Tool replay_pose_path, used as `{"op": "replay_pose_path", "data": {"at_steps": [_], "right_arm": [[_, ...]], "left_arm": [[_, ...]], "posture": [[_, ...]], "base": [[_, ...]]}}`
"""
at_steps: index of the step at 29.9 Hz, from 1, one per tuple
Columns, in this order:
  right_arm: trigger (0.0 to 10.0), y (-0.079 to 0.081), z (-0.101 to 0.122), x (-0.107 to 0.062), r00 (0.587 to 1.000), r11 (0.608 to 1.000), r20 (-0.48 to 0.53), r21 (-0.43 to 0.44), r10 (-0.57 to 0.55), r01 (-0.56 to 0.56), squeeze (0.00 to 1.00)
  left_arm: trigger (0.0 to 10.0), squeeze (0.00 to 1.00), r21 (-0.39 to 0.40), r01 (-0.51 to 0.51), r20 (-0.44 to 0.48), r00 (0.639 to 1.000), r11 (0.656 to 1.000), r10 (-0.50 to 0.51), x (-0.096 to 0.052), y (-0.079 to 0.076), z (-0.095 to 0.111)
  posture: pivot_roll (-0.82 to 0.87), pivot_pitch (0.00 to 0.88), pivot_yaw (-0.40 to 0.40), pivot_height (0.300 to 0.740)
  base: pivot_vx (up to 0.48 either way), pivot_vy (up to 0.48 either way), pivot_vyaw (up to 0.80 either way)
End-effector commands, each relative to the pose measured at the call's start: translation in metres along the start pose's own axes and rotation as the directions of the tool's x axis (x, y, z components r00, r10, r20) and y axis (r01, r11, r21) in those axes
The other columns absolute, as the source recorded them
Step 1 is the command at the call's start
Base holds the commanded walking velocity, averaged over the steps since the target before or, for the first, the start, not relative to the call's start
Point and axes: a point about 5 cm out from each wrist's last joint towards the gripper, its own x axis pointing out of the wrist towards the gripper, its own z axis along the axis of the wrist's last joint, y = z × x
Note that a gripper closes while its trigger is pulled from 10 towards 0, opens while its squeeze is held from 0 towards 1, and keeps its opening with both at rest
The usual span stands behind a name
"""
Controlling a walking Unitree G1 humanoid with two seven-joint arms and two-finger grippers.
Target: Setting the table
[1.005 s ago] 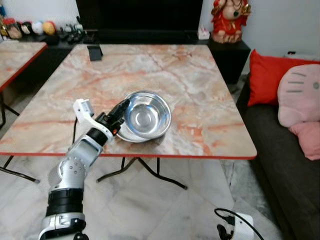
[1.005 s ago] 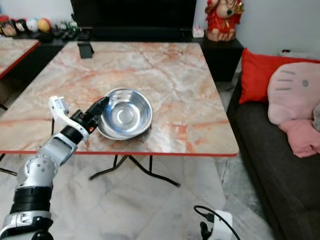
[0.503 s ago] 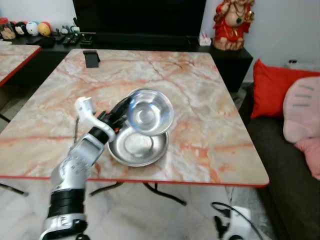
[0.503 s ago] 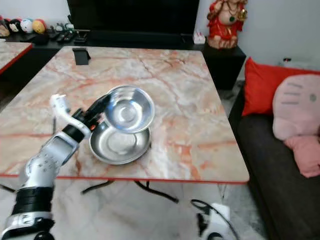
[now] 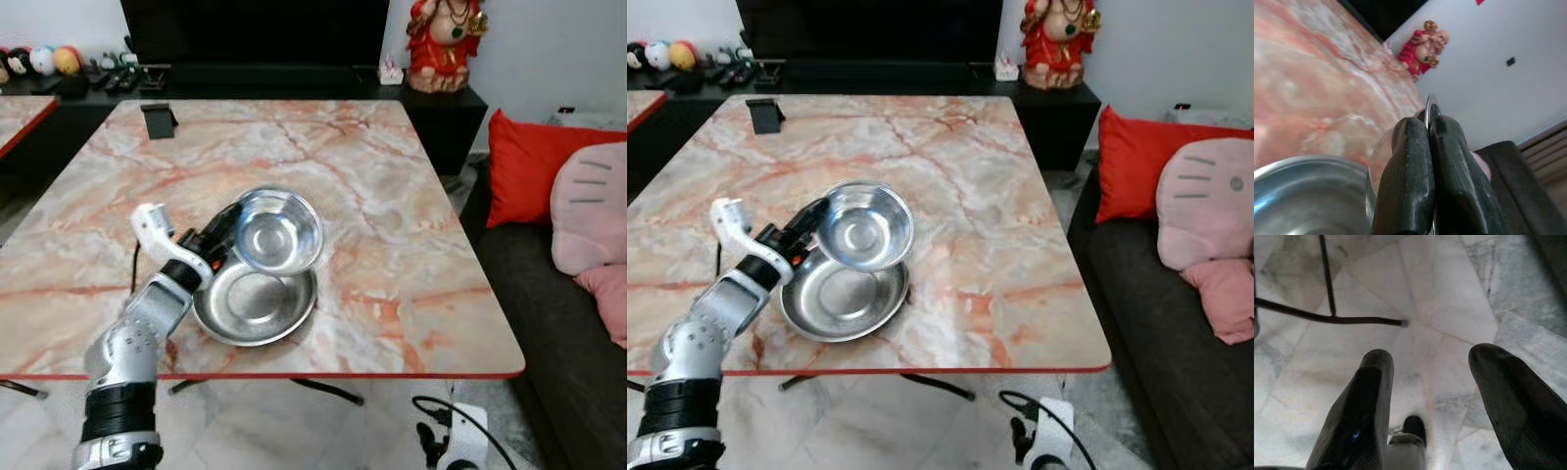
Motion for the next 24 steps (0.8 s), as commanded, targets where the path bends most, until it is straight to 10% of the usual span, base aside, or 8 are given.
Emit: {"op": "replay_pose_path", "data": {"at_steps": [1,24], "right_arm": [[10.0,-0.004,-0.003,-0.001,1.0,1.0,-0.006,0.009,-0.011,0.011,0.0],[10.0,-0.01,-0.006,-0.003,0.999,1.0,-0.037,0.011,-0.018,0.019,0.0]], "left_arm": [[10.0,0.0,0.03,-0.008,0.004,1.0,1.0,0.008,0.001,-0.003,0.006],[10.0,0.0,-0.029,-0.208,-0.047,0.977,0.978,0.207,-0.009,0.021,-0.013]], "posture": [[0.03,0.0,-0.011,0.724],[0.03,0.0,-0.015,0.724]], "base": [[0.0,0.0,0.0],[0.0,0.0,0.0]]}}
